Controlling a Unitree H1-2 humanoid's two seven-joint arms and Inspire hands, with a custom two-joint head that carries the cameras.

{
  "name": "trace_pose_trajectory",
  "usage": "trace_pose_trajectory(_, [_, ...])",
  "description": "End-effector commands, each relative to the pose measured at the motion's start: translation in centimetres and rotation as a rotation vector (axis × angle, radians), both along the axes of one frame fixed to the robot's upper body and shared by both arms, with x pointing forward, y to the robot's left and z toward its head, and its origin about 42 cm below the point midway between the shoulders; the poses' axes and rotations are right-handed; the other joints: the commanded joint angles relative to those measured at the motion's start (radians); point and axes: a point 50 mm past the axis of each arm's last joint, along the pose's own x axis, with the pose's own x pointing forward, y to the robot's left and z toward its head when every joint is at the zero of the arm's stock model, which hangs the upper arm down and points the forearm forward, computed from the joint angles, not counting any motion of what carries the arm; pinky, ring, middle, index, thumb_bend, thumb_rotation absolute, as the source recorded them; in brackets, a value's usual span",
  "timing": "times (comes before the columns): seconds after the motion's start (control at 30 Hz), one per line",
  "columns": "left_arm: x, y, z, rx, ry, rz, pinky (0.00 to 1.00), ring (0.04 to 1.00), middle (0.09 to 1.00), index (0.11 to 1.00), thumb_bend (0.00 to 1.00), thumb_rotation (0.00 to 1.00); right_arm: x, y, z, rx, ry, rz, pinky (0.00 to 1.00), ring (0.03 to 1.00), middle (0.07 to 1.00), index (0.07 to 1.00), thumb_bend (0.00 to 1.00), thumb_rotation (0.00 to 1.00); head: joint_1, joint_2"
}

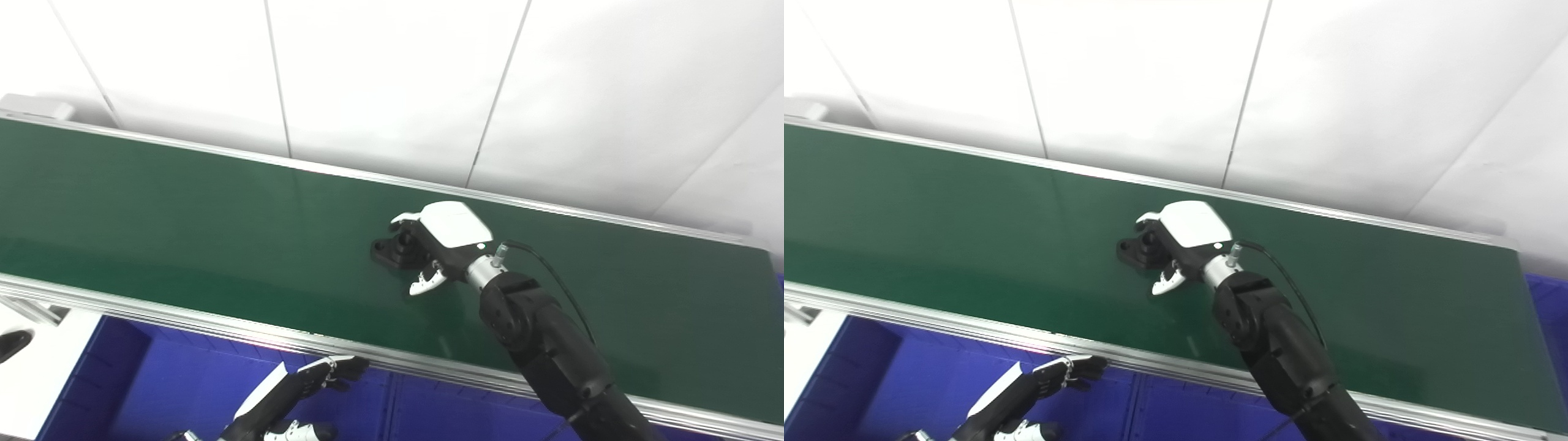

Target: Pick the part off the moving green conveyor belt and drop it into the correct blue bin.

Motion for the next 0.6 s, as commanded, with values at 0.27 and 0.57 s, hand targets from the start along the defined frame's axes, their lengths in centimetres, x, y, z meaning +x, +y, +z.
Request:
trace_pose_trajectory(0.27, [-0.1, 0.0, 1.2, -0.027, -0.061, 0.000, 0.76, 0.815, 0.841, 0.826, 0.70, 0.81, -2.1, -0.8, -1.1, -0.053, 0.006, 0.115, 0.28, 0.357, 0.481, 0.557, 0.51, 0.00, -0.002, 0.033])
trace_pose_trajectory(0.57, [-0.3, 0.6, 1.0, -0.040, -0.041, 0.005, 0.77, 0.819, 0.847, 0.832, 0.71, 0.79, -3.3, -1.4, -1.8, -0.048, 0.001, 0.127, 0.23, 0.352, 0.459, 0.546, 0.51, 0.00, 0.001, 0.048])
